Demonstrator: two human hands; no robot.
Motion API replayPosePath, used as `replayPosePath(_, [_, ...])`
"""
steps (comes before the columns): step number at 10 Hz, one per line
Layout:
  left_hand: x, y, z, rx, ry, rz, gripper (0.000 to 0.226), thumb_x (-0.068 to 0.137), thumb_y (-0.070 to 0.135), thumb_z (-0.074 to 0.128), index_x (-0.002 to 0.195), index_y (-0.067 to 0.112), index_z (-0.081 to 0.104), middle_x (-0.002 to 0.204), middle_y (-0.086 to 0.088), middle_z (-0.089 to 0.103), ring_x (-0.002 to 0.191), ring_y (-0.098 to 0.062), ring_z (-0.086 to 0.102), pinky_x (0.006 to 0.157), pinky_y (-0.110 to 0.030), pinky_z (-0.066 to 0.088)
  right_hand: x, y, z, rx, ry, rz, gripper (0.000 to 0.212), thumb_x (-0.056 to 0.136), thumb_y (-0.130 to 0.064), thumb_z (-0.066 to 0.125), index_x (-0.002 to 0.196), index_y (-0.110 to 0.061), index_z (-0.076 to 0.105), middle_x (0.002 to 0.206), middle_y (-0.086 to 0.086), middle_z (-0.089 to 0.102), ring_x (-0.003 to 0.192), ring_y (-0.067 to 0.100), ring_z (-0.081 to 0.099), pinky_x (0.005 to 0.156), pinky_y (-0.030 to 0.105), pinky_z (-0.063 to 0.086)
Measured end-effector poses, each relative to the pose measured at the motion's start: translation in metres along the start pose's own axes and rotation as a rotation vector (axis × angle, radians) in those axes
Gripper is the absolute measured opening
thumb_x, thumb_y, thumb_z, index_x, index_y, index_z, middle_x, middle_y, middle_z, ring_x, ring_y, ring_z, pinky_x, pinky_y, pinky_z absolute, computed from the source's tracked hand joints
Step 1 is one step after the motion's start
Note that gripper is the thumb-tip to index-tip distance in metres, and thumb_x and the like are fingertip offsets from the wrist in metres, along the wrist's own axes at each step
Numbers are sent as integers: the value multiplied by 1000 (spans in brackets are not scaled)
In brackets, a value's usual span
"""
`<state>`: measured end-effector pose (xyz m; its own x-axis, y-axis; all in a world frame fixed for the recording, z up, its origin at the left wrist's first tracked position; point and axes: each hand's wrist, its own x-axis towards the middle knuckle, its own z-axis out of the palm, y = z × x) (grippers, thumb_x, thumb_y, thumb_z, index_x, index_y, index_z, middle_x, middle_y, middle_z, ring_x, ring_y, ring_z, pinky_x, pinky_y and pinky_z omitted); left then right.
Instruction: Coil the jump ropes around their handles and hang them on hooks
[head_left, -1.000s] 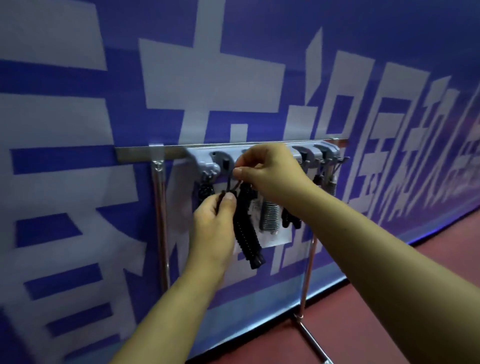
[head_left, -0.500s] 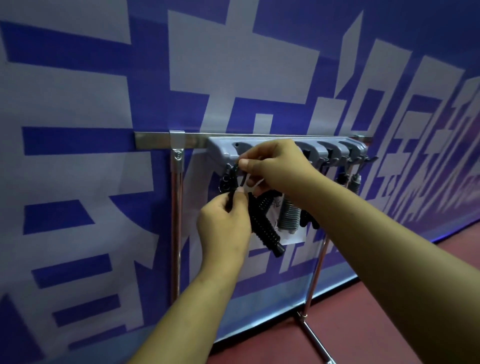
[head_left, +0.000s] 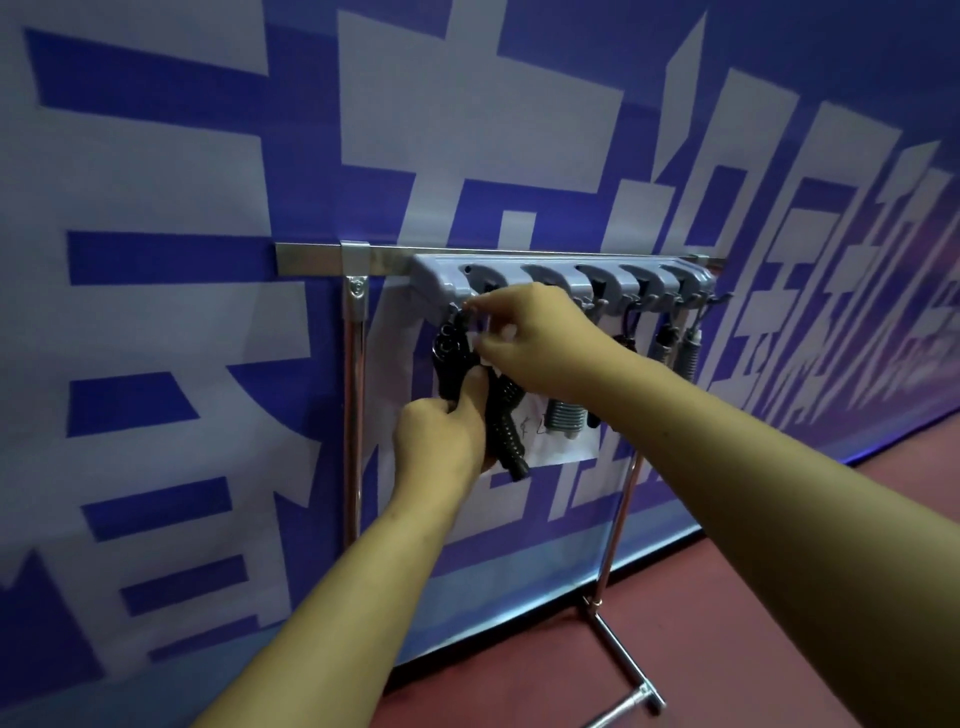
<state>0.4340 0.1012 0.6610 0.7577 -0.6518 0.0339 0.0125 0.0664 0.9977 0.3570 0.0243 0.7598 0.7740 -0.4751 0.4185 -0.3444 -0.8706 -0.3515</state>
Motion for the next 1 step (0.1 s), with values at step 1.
replayPosePath(1, [-10, -12, 1, 75, -79, -76, 42, 95, 43, 68, 83, 3, 69, 76, -15, 73, 73, -34, 74, 66, -45, 64, -23, -4, -8, 22, -12, 8, 34, 97, -11, 57, 130, -7, 65, 93, 15, 72, 76, 27, 66, 73, 41, 57])
